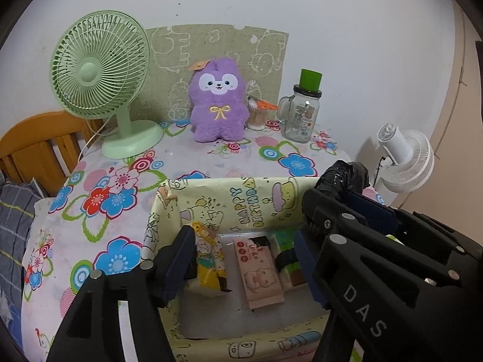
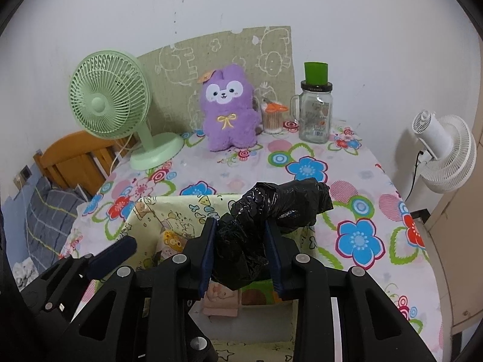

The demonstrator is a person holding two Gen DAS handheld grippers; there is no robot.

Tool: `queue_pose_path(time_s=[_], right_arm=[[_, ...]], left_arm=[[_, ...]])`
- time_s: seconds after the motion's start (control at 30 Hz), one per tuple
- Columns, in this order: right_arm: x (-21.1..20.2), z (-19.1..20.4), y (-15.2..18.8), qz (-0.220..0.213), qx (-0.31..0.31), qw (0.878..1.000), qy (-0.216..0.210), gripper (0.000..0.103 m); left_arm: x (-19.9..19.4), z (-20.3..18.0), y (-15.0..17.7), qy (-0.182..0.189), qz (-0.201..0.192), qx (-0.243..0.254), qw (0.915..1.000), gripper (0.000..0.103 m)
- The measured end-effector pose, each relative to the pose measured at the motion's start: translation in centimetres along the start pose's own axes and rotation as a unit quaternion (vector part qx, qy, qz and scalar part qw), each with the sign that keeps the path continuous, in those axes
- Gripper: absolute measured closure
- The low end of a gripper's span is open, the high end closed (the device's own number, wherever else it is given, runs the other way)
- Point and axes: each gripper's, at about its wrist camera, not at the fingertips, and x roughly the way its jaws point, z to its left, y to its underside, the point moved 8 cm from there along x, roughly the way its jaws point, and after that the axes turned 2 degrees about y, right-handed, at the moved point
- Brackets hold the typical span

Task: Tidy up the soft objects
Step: 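Open the left tool to release the wipes pack while the right tool releases the black bag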

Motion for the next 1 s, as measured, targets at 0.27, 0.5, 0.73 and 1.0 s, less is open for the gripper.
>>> queue_pose_path(time_s=[0.27, 0.5, 0.73, 1.0], right_arm=[[1.0, 0.6, 0.4, 0.009, -0.008, 1.0, -0.018, 0.035], [1.0, 0.7, 0.7, 0.01, -0.008, 1.0, -0.017, 0.033], [0.4, 0.6, 0.9, 0.005, -0.009, 1.0, -0.009, 0.032], [-0.9, 0.5, 0.9, -0.007, -0.01, 1.0, 0.004, 0.02]], left_arm=[[0.4, 0.5, 0.5, -0.003, 0.001, -0.002, 1.0, 0.022], [0.4, 0.6, 0.7, -0.009, 0.003, 0.002, 1.0, 0.017], [-0.1, 0.3, 0.9, -0.008, -0.001, 0.005, 0.9999, 0.015], [-1.3, 0.3, 0.8, -0.02, -0.014, 0.011, 0.9996, 0.011]])
